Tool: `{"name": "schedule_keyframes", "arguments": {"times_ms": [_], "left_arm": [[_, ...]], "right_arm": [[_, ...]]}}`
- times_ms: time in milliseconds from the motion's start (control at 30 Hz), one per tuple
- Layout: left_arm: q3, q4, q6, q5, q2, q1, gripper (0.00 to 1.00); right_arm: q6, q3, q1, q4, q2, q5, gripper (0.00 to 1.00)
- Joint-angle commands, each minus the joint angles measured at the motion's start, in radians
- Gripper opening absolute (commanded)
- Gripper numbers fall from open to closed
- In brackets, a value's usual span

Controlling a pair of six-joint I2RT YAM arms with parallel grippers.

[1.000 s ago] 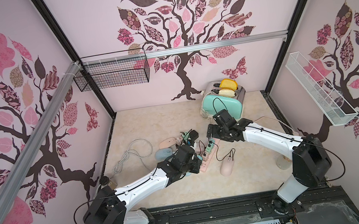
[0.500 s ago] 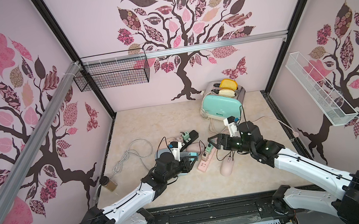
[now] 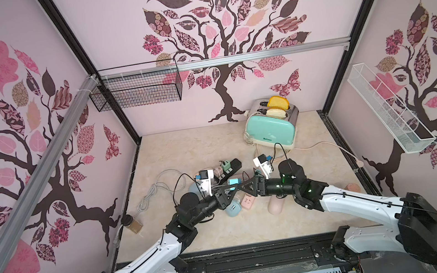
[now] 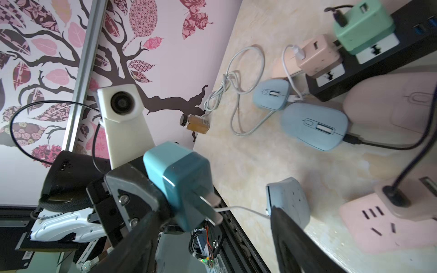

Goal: Unplug the wireless mouse
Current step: Remove the power cord from the plug.

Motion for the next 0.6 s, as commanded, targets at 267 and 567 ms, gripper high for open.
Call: {"name": "schedule_keyframes", "arguments": {"times_ms": [267, 567], "left_arm": [[-0.075, 0.119, -0.052, 0.038, -0.026, -0.001, 0.00], [-0.084, 0.161, -0.092, 0.013, -0.040, 0.004, 0.00]], "right_arm": [[0.112, 0.030, 0.002, 0.275, 0.086, -0.021, 0.55], [0.160, -0.023, 0.002, 0.343, 0.088, -0.049, 0.49]]}}
